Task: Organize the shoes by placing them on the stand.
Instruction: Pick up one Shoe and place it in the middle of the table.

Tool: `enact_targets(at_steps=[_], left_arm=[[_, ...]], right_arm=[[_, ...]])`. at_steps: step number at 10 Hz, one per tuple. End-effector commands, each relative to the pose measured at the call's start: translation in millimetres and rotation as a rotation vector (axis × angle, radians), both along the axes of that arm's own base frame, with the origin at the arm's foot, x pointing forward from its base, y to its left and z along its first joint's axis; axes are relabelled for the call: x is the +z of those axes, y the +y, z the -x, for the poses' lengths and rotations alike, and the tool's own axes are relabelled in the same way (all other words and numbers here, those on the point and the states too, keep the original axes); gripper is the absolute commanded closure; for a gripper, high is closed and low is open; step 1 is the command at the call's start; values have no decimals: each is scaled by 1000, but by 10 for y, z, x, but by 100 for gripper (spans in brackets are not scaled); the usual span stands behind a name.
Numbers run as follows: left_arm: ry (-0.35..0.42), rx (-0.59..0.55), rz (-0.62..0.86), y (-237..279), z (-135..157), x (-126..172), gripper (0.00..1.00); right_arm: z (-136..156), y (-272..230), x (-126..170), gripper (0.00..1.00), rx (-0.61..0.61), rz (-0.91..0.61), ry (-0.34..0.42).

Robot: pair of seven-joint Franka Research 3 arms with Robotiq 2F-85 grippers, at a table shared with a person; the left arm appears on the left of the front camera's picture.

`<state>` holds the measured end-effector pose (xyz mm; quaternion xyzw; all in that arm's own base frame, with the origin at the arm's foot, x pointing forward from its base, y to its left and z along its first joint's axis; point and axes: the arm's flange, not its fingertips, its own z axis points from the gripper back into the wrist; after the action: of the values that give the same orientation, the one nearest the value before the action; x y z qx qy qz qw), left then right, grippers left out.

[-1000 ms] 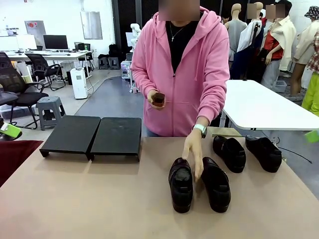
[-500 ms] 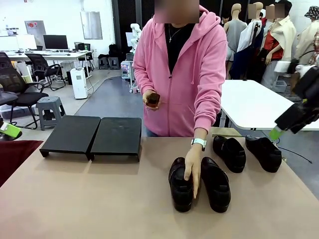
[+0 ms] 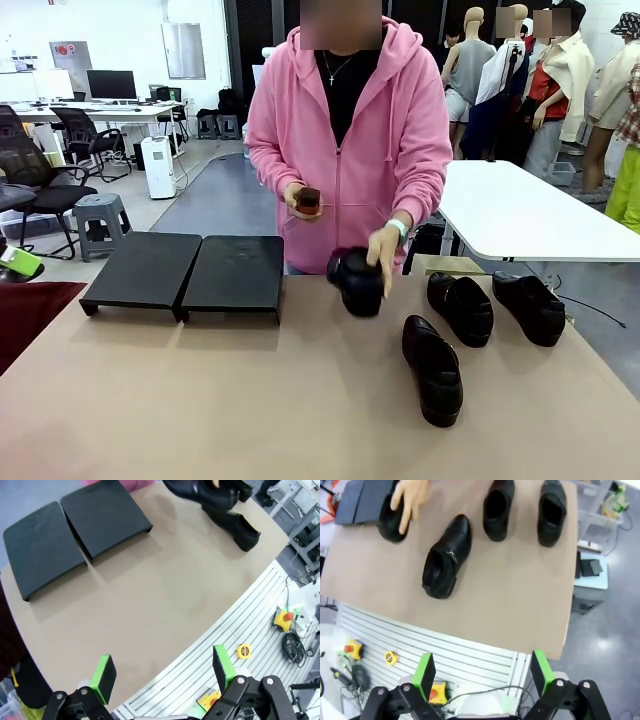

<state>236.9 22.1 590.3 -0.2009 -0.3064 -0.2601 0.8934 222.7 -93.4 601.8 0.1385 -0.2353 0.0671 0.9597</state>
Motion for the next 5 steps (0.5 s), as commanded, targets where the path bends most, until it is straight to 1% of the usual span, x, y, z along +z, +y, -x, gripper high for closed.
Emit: enact_targets(at_steps=[1, 2, 5], left_arm=[[-3, -18, 5, 15, 9, -3, 0], [-3, -18, 5, 15, 9, -3, 0], [-3, -18, 5, 15, 9, -3, 0]], right_arm=[[25, 155, -107, 0, -30, -8, -12], [0, 0, 0, 0, 0, 0, 0], [0, 0, 0, 0, 0, 0, 0]])
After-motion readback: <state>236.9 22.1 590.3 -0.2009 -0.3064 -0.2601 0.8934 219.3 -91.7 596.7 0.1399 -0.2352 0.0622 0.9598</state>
